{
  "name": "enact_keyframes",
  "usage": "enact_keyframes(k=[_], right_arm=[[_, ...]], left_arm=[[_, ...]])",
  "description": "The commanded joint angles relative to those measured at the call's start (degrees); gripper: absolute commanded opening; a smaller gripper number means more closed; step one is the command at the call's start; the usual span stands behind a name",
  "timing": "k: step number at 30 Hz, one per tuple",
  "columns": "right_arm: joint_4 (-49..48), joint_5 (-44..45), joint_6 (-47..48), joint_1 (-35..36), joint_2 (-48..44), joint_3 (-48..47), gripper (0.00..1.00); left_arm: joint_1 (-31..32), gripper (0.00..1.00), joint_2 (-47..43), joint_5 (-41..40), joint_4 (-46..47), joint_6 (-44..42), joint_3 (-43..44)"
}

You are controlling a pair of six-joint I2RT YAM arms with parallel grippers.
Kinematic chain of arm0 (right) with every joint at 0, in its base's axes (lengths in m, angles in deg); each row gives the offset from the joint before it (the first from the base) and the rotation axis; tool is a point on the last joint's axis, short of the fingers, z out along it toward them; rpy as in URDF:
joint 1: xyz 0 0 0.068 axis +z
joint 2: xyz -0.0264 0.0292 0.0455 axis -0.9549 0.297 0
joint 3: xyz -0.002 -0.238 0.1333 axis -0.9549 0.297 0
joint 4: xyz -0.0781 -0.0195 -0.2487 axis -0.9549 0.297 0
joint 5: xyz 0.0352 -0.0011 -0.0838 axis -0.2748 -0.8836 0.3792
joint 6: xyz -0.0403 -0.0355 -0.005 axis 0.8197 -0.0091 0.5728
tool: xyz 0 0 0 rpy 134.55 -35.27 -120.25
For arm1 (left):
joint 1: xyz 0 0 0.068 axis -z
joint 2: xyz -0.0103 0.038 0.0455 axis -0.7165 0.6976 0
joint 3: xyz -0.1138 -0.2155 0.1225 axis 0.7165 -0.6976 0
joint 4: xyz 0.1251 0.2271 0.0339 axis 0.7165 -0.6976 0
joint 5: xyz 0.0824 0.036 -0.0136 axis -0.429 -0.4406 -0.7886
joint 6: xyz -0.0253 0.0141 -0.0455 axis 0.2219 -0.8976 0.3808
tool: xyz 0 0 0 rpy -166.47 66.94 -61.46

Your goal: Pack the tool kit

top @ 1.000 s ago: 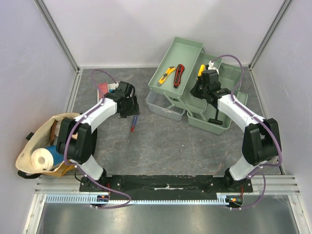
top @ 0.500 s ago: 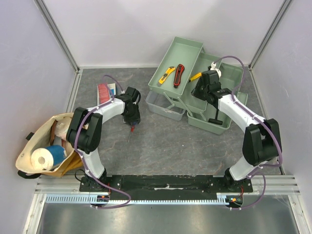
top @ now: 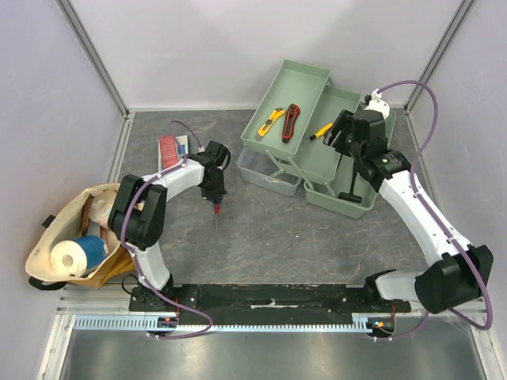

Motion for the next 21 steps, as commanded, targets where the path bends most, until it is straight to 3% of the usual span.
enact_keyframes(k=[1, 8, 15, 21], right_arm=[[-1.60, -9.40, 5.62, -0.09, -4.45, -1.29, 0.72], [-9.15, -33.30, 8.35, 2.44, -10.17, 1.52, 0.88], [-11.80, -44.31, 14.59, 18.16, -8.69, -0.58, 0.95], [-23.73, -45.02, 13.11, 28.81, -7.98, 2.22, 0.96]], left_arm=[[0.42, 0.02, -8.88, -0.74, -2.65, -0.59, 1.53], [0.51, 0.02, -27.95, 0.21, -6.52, -1.11, 5.22], [0.60, 0.02, -38.96, 20.93, -3.11, 0.38, 12.34], [0.60, 0.02, -41.60, 35.45, 4.80, 5.12, 14.19]])
